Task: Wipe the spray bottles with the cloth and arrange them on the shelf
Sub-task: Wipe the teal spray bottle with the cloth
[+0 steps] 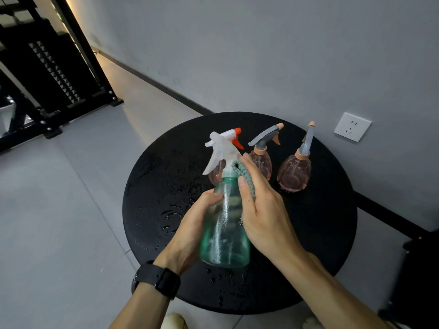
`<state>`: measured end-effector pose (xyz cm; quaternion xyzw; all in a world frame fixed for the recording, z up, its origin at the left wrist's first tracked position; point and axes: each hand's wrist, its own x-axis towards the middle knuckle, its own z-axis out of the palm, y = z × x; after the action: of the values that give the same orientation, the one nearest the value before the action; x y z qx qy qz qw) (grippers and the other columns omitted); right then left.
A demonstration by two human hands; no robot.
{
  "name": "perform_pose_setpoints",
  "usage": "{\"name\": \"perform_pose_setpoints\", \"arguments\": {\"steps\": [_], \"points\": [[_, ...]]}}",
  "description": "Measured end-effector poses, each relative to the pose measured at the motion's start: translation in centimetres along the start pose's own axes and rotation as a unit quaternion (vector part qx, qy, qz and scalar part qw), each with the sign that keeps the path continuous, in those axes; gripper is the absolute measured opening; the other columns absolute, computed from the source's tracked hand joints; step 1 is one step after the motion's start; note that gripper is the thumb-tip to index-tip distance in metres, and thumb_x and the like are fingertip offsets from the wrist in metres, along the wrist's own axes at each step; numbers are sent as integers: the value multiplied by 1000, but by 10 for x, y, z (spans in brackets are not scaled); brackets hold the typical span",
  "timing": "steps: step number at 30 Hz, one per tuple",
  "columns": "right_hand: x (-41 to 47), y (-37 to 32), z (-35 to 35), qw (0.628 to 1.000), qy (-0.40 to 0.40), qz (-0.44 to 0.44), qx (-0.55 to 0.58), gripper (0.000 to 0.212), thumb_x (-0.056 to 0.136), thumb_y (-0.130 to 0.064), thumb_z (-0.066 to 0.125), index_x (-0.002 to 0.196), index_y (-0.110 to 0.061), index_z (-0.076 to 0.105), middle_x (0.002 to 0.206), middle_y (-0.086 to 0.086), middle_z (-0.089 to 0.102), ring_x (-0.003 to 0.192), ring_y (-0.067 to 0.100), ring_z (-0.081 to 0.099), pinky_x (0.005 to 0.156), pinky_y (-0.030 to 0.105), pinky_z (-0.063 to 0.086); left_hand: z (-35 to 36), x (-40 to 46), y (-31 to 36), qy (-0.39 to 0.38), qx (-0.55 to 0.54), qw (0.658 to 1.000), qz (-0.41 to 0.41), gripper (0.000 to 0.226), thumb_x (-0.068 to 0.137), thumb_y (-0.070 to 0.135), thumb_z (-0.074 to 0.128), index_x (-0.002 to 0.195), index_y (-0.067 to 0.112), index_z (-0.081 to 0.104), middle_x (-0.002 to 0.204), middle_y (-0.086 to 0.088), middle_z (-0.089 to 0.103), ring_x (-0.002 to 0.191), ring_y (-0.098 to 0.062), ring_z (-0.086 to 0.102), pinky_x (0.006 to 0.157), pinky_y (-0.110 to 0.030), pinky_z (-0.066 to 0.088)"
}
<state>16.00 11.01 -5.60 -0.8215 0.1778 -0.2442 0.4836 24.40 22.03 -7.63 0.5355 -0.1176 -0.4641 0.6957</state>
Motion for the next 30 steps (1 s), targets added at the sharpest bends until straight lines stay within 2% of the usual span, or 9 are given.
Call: {"name": "perform_pose_setpoints", "arguments": {"steps": [5, 9, 13, 15, 17, 20, 23, 26, 30], "points": [[1, -2, 0, 1000, -11, -17, -2, 49, 102, -30, 33, 150, -24, 30, 156, -13, 28, 141, -9, 20, 113, 8, 20, 1, -4, -2, -46, 18, 999, 0, 62, 77, 45, 70, 122, 4, 60, 98, -16, 70, 79, -27, 68, 72, -38, 56], [2, 1, -3, 995, -7, -77, -62, 48, 104, -26, 31, 152, -17, 27, 158, -9, 21, 144, -7, 13, 118, 20, 17, 1, -3, 1, -56, -5, 998, 0, 57, 89, 36, 60, 128, -5, 54, 107, -22, 66, 90, -33, 64, 81, -41, 56], [8, 8, -8, 967, 37, -181, -175, 52, 100, -7, 40, 150, -3, 27, 159, 6, 22, 148, 9, 12, 121, 29, 11, 2, -1, 0, -54, -1, 999, -7, 58, 89, 30, 57, 128, -12, 46, 113, -27, 57, 98, -38, 55, 90, -47, 47], [11, 7, -10, 960, 47, -201, -191, 51, 101, -10, 36, 149, -2, 25, 159, 9, 24, 149, 16, 13, 122, 29, 7, 2, -2, -1, -64, 10, 998, -18, 50, 89, 29, 57, 119, -11, 52, 108, -26, 57, 94, -37, 55, 88, -47, 44], [12, 7, -12, 959, 40, -200, -197, 51, 101, -17, 30, 150, -4, 22, 160, 8, 22, 150, 17, 11, 122, 29, 4, 3, -4, -2, -71, 33, 996, -29, 40, 88, 28, 57, 110, -5, 58, 101, -24, 59, 85, -33, 58, 82, -42, 46], [14, 13, -12, 959, 19, -180, -218, 53, 100, -21, 26, 151, -7, 22, 161, 5, 17, 150, 14, 7, 122, 30, 2, 5, -6, -4, -77, 50, 995, -40, 51, 85, 27, 59, 113, -14, 54, 103, -28, 60, 89, -36, 56, 84, -44, 45], [14, 21, -11, 954, -15, -160, -252, 55, 100, -27, 21, 152, -7, 24, 161, 3, 17, 150, 11, 4, 122, 30, 1, 7, -6, -4, -69, 62, 995, -32, 47, 82, 27, 60, 109, -12, 58, 99, -28, 62, 86, -35, 59, 79, -40, 49], [12, 26, -8, 951, -38, -165, -259, 52, 103, -22, 28, 153, -8, 21, 162, 2, 14, 150, 11, 1, 122, 34, 6, 5, -5, -5, -60, 49, 997, -24, 54, 83, 27, 59, 113, -17, 51, 101, -29, 60, 89, -36, 57, 81, -42, 47], [7, 25, -5, 955, -75, -169, -233, 52, 104, -25, 26, 153, -12, 18, 162, -2, 9, 148, 4, -5, 121, 27, 2, 2, -4, -4, -44, 25, 999, -14, 47, 83, 26, 59, 109, -13, 58, 98, -26, 63, 85, -35, 60, 81, -44, 46]]}}
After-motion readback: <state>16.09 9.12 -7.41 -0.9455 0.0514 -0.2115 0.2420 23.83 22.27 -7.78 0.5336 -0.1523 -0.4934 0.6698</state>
